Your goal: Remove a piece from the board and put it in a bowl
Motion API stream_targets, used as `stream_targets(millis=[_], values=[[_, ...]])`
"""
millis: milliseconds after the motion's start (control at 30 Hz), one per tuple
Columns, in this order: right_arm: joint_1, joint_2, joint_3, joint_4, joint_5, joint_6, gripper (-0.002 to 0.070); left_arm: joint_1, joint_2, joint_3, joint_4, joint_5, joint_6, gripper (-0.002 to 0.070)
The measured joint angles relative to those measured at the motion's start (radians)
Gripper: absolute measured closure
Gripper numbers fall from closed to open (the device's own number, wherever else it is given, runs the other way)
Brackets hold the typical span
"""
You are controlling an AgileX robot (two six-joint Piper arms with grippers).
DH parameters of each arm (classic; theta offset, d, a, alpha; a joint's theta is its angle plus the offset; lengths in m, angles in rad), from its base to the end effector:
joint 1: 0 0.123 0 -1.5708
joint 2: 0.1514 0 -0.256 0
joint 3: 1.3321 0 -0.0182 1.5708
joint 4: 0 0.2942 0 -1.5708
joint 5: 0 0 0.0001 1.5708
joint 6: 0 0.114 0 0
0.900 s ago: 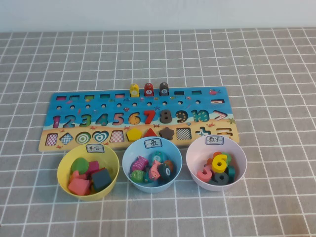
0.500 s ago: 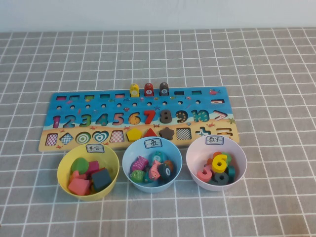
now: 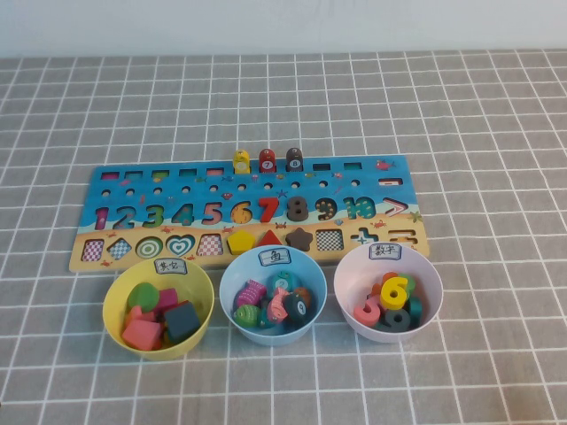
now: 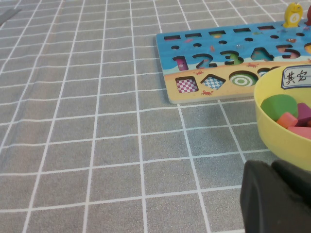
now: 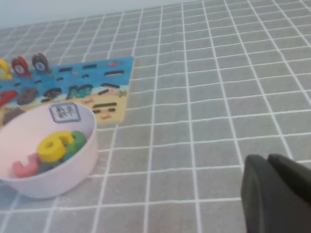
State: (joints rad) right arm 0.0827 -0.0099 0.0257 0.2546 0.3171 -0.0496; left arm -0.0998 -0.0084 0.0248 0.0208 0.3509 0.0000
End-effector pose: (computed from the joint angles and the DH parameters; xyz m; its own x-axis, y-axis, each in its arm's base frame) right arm 0.1479 0.0213 0.1716 -0.2591 0.1702 -0.9507 -0.1109 0.9726 0.2043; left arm 0.1477 -0.0140 0.1669 -0.2731 0.0470 -0.9609 0.0982 0.9950 0.0207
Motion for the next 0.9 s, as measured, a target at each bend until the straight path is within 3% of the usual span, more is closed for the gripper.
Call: stream_targets(millis=[367,600,900], values=[[0.0,-0.001,0.0,0.416,-0.159,0.0,0.0694,0.0,0.0,0.0,0.0,0.0,-0.005,0.0679],[0.0,-0.004,0.0,0.516,-0.181,0.0,0.0694,0.0,0.0,0.0,0.0,0.0,0.0,0.0679],[0.0,0.08,-0.081,0.561,0.053,0.0,0.0694,0.0,0.0,0.0,0.0,0.0,-0.005,0.0679]])
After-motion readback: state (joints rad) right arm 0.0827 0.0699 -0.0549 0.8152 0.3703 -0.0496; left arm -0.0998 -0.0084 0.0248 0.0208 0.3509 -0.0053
